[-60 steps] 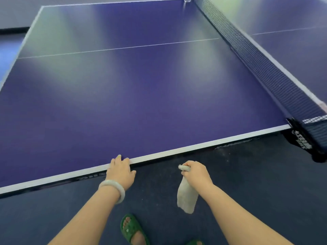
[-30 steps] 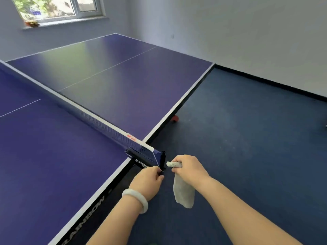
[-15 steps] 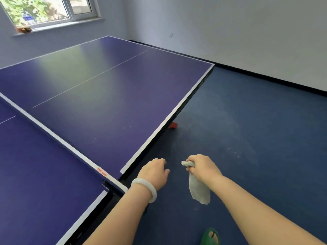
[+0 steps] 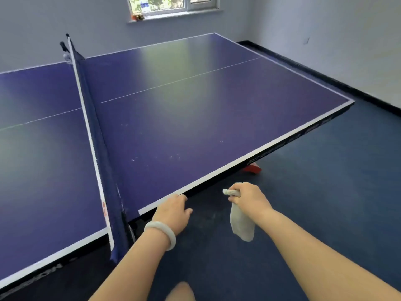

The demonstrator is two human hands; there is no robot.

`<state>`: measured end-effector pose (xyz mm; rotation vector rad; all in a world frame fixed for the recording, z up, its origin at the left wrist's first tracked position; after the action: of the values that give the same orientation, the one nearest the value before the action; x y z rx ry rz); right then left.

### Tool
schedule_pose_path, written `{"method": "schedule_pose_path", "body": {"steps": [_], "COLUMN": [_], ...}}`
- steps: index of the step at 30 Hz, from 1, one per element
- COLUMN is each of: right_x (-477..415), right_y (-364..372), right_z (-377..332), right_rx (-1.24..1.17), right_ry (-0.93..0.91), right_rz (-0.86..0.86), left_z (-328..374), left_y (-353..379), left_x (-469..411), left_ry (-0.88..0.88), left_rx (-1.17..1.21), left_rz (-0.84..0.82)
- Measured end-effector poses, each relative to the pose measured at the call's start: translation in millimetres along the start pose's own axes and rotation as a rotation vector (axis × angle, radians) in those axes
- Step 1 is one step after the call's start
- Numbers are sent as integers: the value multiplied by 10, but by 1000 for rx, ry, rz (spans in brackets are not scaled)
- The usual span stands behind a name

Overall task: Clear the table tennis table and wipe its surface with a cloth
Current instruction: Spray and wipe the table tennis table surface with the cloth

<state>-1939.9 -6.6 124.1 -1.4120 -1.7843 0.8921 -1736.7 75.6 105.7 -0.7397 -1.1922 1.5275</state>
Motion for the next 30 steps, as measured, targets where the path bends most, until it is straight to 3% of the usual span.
{"method": "schedule_pose_path", "body": {"steps": [17, 30], "right_x": [-1470, -1409], "right_y": [1018, 2232], "right_z": [-1286, -2366], "right_rx": [11, 64], "right_ry": [-454, -1106], "right_rz": [-361, -748], "left_z": [-1152, -1519], "left_y": [32, 226], "left_x": [-839, -539], "left_ry": [-534, -1088], "left_rx": [-29, 80], "left_rz": [78, 237]}}
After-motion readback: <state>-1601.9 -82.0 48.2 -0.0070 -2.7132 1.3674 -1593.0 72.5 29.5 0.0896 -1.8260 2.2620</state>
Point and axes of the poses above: each hand's wrist, its own x-axis away from the middle knuckle, its own y-axis out of the palm, z = x × y, the point moved 6 cm from there along -x, towards the middle knuckle, and after that the axes turned 14 degrees about z, right-handed, at the moved point
